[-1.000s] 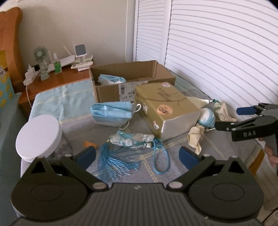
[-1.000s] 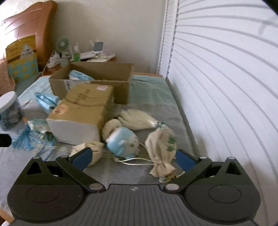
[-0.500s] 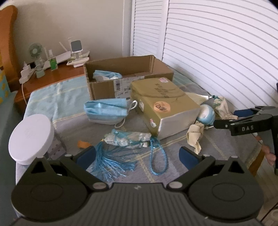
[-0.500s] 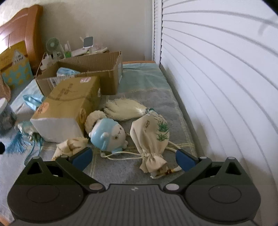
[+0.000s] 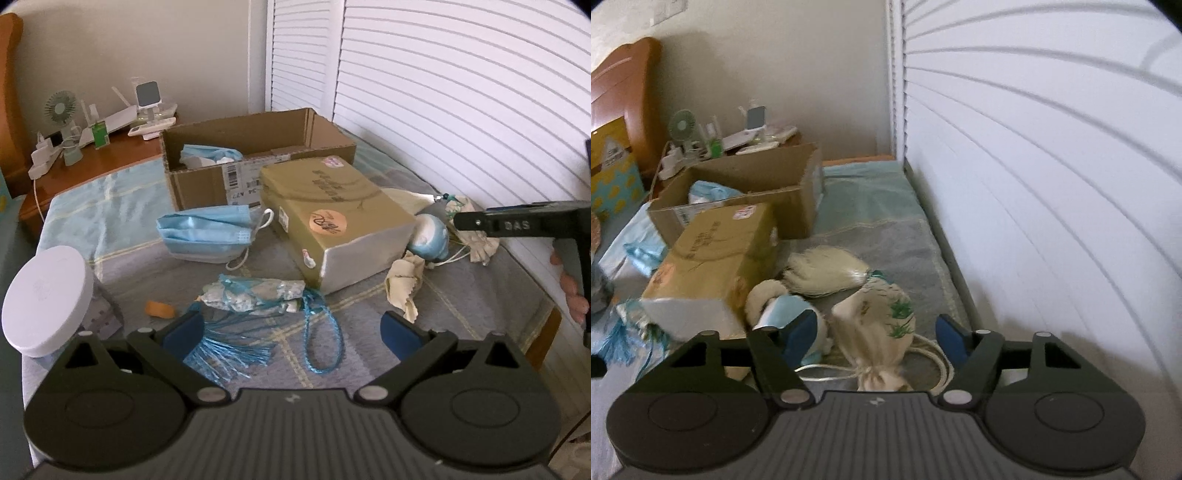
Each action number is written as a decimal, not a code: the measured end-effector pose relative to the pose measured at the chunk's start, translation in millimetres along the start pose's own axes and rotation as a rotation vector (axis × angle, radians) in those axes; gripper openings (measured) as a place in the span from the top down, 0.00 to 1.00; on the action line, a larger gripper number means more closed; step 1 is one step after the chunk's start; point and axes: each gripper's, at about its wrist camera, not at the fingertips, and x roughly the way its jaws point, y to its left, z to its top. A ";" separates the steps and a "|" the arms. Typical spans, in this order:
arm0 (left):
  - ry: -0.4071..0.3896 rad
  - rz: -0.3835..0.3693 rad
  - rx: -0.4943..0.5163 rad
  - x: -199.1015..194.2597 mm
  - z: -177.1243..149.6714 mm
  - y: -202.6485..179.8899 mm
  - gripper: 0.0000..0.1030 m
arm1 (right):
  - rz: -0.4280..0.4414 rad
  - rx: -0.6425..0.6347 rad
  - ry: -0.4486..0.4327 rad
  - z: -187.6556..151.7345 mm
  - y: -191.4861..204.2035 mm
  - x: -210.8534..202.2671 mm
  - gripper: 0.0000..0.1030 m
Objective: Organize soft objects
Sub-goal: 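Grasp the cream pouch with the right tool while the left tool grasps the patterned tasseled cloth, then lift the cream pouch with the right tool and release it into the cardboard box, then carry the patterned cloth with the left tool and drop it into the box, then move the left tool down to the beige crumpled cloth beside the plush toy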
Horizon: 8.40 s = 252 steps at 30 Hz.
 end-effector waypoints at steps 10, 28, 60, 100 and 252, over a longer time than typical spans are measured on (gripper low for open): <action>0.023 0.009 0.020 7.0 1.4 -2.6 0.02 | -0.012 0.015 0.049 -6.8 2.2 16.3 0.48; -0.017 0.036 0.040 6.8 -5.9 5.6 0.02 | -0.011 -0.162 -0.071 -1.2 27.7 -62.0 0.53; 0.019 0.101 0.008 63.6 9.0 18.1 0.37 | 0.070 -0.296 0.131 -46.5 49.5 -38.7 0.49; -0.164 -0.052 0.082 -31.1 5.5 23.6 0.47 | 0.098 -0.694 -0.144 133.4 133.4 -51.7 0.50; -0.074 0.070 -0.043 2.5 -10.5 24.0 0.03 | 0.219 -0.305 0.199 -43.9 95.5 8.5 0.00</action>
